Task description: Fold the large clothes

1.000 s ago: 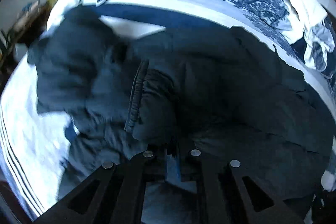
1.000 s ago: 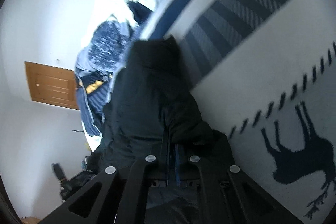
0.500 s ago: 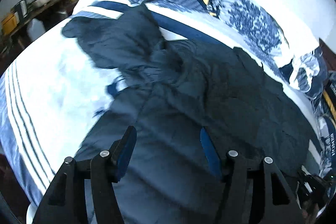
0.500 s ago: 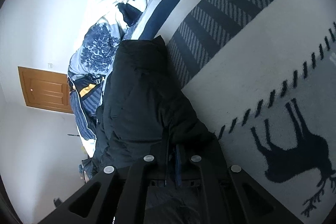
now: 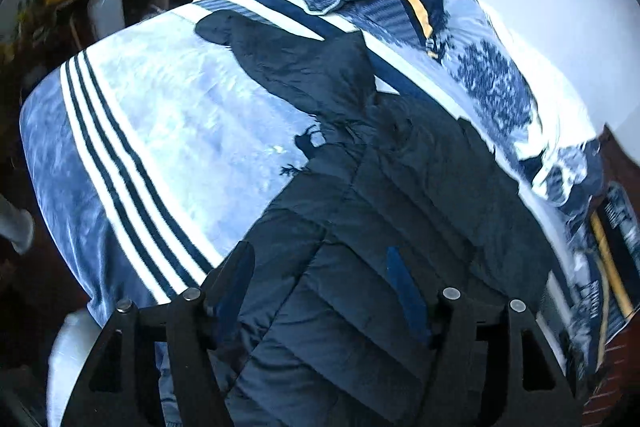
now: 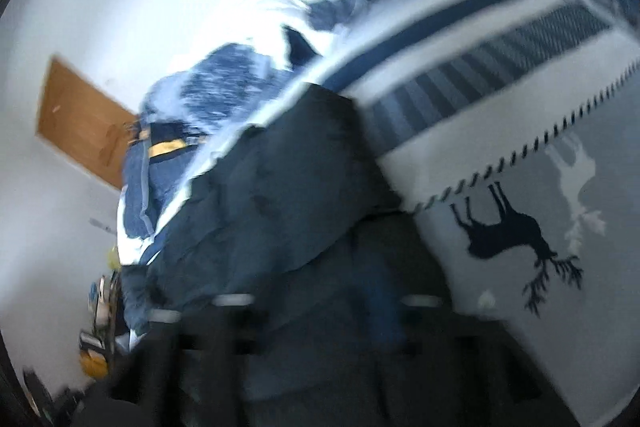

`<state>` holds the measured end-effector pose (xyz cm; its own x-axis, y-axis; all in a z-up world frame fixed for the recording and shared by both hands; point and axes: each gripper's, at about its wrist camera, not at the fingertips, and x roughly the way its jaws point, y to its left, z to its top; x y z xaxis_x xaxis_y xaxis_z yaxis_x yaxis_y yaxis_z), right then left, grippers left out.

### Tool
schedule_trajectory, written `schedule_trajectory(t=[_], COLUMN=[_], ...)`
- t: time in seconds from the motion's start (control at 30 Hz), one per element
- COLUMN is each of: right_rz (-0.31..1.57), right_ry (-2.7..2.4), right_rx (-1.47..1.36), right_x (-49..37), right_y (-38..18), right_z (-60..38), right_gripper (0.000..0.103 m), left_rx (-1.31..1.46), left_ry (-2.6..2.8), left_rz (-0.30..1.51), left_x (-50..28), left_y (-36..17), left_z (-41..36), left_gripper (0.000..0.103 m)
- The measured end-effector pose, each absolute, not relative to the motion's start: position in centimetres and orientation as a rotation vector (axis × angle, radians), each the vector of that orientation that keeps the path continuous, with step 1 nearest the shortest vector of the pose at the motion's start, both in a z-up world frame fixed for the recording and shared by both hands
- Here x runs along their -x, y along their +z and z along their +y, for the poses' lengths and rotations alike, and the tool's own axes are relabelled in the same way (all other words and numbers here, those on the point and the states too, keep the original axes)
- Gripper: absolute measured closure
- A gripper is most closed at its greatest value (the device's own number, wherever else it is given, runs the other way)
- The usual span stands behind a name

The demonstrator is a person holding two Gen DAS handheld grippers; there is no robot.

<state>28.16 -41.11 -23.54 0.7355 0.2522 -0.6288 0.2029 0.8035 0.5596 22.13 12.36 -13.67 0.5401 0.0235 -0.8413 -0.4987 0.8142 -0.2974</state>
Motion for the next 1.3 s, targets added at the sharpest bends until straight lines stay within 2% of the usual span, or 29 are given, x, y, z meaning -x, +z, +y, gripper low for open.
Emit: schedule_trajectory(t=[0.27, 0.37, 0.57, 0.73, 0.83, 0.93, 1.13, 1.3], right_rz=[0.622, 0.673, 0.747, 0.856, 0.872, 0.925, 1.008, 0.951], right_ry=[0.117, 0.214, 0.341, 0.366, 0.431, 0.515, 0.657, 0.799], right_rx=[-0.419, -0.337, -0.185, -0.057, 0.061, 0.142, 0.283, 0.495], right_x=[-21.7, -22.1, -25.8, -32.2, -35.9, -40.1, -46.9, -50.1], right_y=[-16.3, -14.6, -12.0, -12.6, -12.2, -12.9, -16.6, -20.0], right_z=[-32.6, -28.3, -20.8, -15.0, -9.5, -2.5, 11.8, 25.9], right_gripper=[0.022, 0.022, 0.022, 0.022, 0.022, 0.022, 0.022, 0.022], left_rx=[0.72, 0.872, 1.116, 1.13, 1.248, 1.189, 1.282, 1.244], left_ry=[0.222, 0.203, 0.239, 0.309, 0.311, 0.436, 0.552, 0.644], left_rz=[0.838, 0.771, 0.719, 0.649, 0.638, 0.62, 0.742, 0.704], left_x=[-21.4, -22.8, -27.5, -31.0, -32.0, -31.4, -30.0, -28.2], left_y=[-14.3, -15.8, -20.5, -23.8, -25.3, -25.3, -27.4, -26.7], left_z=[18.2, 22.4, 30.8, 35.8, 37.7, 38.7, 40.8, 42.6], left_gripper=[0.032, 0.022, 0.022, 0.022, 0.022, 0.022, 0.022, 0.022])
